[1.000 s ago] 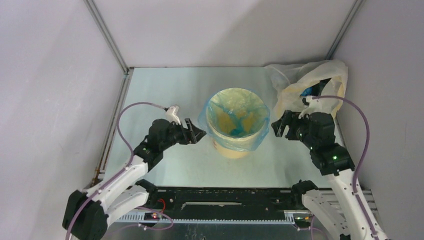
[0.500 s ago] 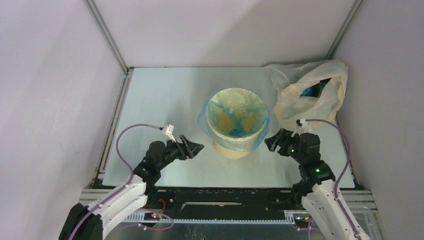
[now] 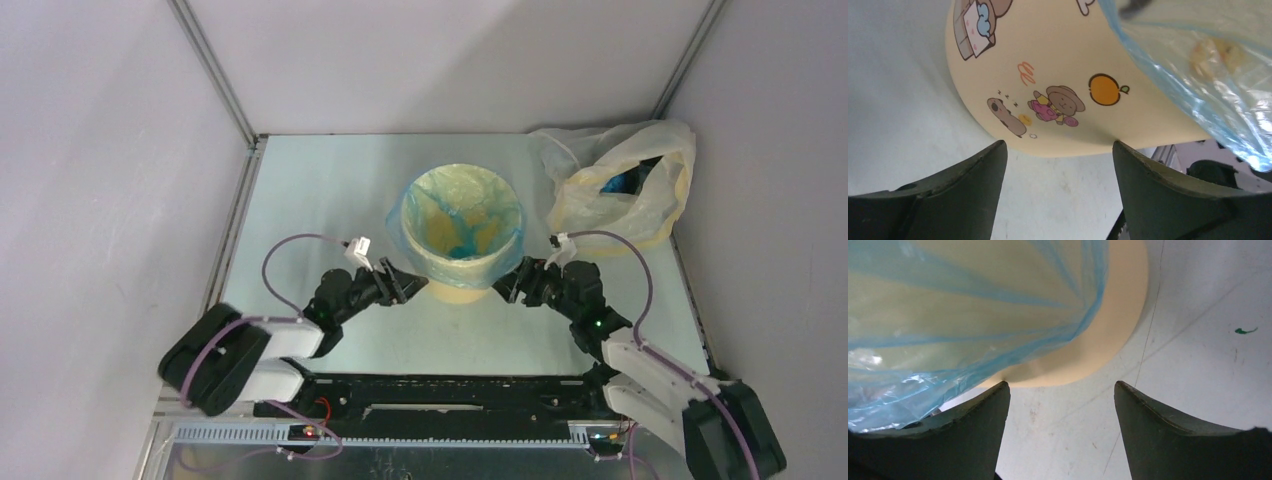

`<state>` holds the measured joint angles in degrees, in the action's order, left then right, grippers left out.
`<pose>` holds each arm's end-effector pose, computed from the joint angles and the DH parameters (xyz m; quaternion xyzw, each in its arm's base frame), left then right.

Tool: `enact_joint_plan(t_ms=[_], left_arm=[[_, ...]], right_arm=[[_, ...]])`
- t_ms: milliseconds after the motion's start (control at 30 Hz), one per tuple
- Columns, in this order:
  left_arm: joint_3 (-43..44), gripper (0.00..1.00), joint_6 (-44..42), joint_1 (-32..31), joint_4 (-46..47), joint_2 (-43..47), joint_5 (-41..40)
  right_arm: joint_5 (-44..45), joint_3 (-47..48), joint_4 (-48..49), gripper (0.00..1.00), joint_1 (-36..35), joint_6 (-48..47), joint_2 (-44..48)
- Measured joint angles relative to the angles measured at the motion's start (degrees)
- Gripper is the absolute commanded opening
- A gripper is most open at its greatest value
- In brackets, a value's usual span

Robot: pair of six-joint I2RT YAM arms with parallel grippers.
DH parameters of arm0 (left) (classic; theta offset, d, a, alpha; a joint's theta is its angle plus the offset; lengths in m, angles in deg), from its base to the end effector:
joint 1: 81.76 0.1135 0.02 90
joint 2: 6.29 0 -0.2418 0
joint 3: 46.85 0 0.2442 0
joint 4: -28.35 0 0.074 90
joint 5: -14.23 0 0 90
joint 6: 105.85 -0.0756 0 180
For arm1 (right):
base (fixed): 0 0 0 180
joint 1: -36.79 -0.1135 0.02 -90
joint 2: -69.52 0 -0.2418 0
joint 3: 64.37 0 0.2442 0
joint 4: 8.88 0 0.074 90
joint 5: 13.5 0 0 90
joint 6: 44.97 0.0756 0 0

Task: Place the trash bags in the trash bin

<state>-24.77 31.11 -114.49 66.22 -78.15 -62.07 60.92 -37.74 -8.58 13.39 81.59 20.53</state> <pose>0.1978 -0.1484 0.1264 -0.0210 0.7745 -0.4718 0.4208 0.1968 0.1073 0.1479 0.0189 0.8249 0.3740 0.4234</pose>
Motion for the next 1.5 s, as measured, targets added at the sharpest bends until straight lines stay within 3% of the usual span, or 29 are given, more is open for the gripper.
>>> enact_joint_plan(t_ms=[333,467,600,833,1200,1400,1500], left_arm=[[13.16,0.79,9.51,12.90,21.11,-25.81,9.99],[16.59,0.79,11.93,14.67,23.30,-28.52,12.02],[17.94,0.79,13.16,16.06,24.11,-28.52,13.09],[14.27,0.80,13.46,20.31,24.02,-24.76,14.19],[4.15,0.83,12.46,24.46,21.16,-10.80,15.52],[3.48,0.88,7.10,26.62,8.63,2.27,15.23],[4.17,0.91,1.11,28.92,-3.48,10.23,12.48]], right_arm=[[-2.64,8.90,17.59,0.79,2.23,1.03,-23.34],[-5.18,13.35,25.40,0.79,5.90,2.05,-31.28],[-6.45,16.57,26.21,0.80,7.21,2.27,-33.40],[-6.54,17.40,18.29,0.82,9.84,1.07,-26.29],[-4.00,12.26,2.58,0.88,19.06,-2.03,-4.11],[2.34,11.63,-7.30,0.94,20.44,-5.62,5.55],[8.63,10.16,-8.44,0.95,20.61,-7.37,9.35]])
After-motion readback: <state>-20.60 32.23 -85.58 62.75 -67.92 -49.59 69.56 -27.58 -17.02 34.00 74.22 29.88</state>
